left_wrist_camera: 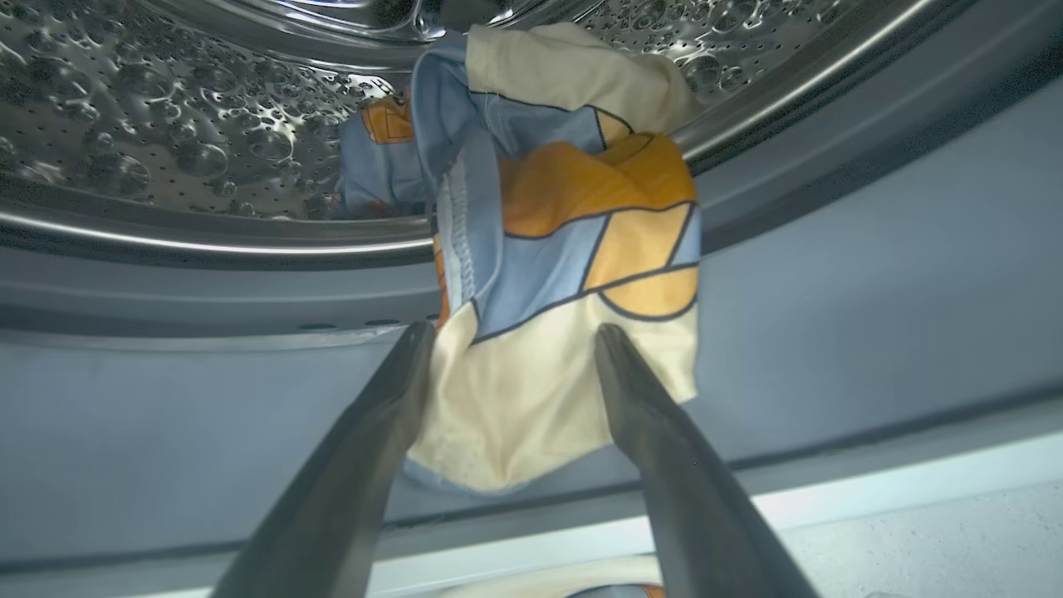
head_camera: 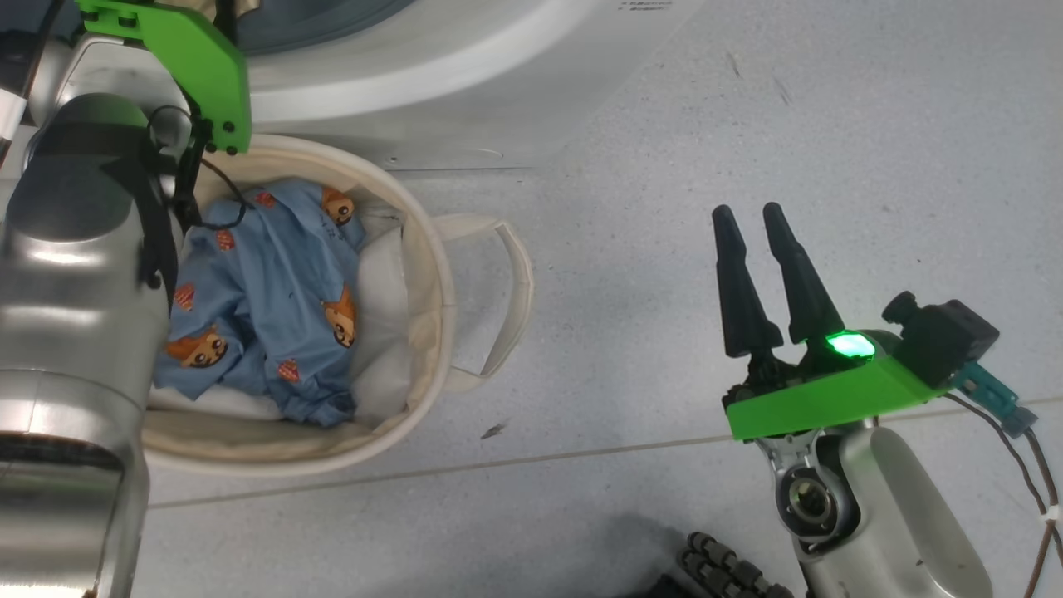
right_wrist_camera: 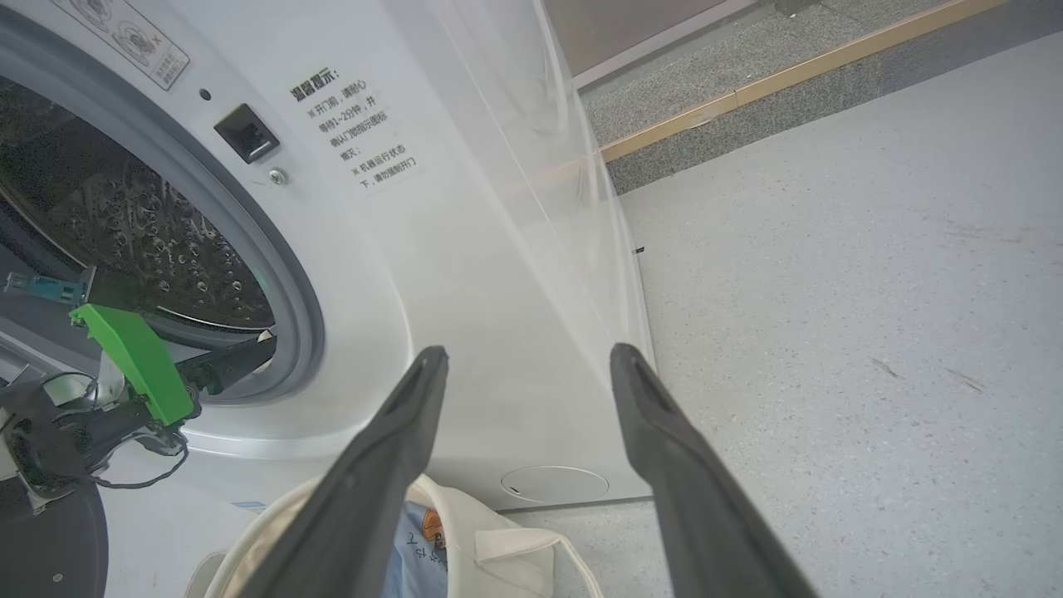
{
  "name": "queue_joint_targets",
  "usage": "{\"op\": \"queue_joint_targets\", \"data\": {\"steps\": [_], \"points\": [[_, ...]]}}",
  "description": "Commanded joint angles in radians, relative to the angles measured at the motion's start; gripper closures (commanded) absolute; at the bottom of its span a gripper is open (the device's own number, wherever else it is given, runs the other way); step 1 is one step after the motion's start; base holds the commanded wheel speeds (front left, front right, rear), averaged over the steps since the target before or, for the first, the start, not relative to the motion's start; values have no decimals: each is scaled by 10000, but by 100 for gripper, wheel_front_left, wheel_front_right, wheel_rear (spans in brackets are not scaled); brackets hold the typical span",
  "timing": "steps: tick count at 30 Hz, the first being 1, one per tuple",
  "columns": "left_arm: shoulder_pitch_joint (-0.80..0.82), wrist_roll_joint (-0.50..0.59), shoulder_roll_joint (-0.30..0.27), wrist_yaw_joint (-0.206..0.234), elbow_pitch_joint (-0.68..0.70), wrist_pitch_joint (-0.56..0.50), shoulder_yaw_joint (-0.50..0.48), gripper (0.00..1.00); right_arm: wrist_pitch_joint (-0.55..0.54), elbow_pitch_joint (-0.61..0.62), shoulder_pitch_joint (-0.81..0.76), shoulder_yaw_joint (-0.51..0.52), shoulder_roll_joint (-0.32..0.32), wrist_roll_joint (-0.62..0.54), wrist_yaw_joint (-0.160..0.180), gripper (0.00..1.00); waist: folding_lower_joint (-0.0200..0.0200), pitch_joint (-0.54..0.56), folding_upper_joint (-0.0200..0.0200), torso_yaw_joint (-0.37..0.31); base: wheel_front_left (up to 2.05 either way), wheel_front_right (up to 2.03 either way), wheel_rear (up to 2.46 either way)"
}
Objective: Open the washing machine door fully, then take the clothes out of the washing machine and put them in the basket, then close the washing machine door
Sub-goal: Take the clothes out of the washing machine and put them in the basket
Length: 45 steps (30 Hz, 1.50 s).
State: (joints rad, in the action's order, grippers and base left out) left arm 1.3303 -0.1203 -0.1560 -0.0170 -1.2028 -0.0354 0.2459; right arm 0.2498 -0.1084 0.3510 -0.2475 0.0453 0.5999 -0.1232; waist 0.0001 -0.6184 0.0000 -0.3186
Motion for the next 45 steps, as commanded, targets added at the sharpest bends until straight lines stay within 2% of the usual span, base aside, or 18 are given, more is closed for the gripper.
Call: {"op": "queue_joint_targets", "data": {"steps": [1,6,7,8,12,21,33,34,35,36,37,38,39,40,41,45], "points": [[427,18,-228,49,153,272,-26,0,120,318,-18,-260,49,26,-75,0,-1,-30,0,-57,0,0,0],[566,-141,8,-124,-9,725,-25,0,120,312,-36,-377,49,29,-75,0,-1,-68,0,-134,0,0,0],[614,-187,47,-171,-18,887,-36,65,120,317,-41,-402,49,34,-75,0,-1,-80,0,-154,0,0,0],[642,-199,75,-223,-58,992,-11,100,120,321,-42,-420,49,38,-75,0,-1,-86,0,-173,0,0,0],[740,-169,139,-326,-266,1148,143,100,120,345,-46,-433,49,51,-75,0,-1,-111,0,-230,0,0,0],[794,-74,207,-169,-470,1983,431,100,120,303,-85,-469,49,-66,-75,0,-1,79,0,-76,0,0,0],[935,-25,39,76,-741,1497,727,100,120,303,22,-451,49,-83,-75,0,-1,26,0,63,0,0,0],[951,-45,38,99,-750,1489,729,96,120,300,30,-451,49,-81,-75,0,-1,15,0,61,0,0,0],[967,-47,29,130,-757,1502,745,35,120,298,40,-457,49,-77,-75,0,-1,10,0,57,0,0,0],[983,-44,19,149,-764,1503,768,18,120,300,53,-466,49,-68,-75,0,-1,3,0,48,0,0,0],[999,-46,15,147,-770,1508,791,92,120,306,67,-473,49,-54,-75,0,-1,-2,0,41,0,0,0],[1012,-54,15,152,-773,1555,805,100,120,310,75,-473,49,-39,-75,0,-1,4,0,39,0,0,0],[1021,-61,11,168,-776,1629,819,100,120,310,79,-471,49,-27,-75,0,-1,16,0,38,0,0,0],[1024,-47,4,201,-771,1750,851,82,120,304,80,-468,49,-15,-75,0,-1,39,0,37,0,0,0],[1013,-12,-7,251,-770,1860,900,0,120,292,75,-462,49,-8,-75,0,-1,73,0,41,0,0,0],[702,66,45,303,-728,2451,1081,0,120,183,-23,-397,49,-27,-75,0,-1,419,0,116,0,0,0]]}}
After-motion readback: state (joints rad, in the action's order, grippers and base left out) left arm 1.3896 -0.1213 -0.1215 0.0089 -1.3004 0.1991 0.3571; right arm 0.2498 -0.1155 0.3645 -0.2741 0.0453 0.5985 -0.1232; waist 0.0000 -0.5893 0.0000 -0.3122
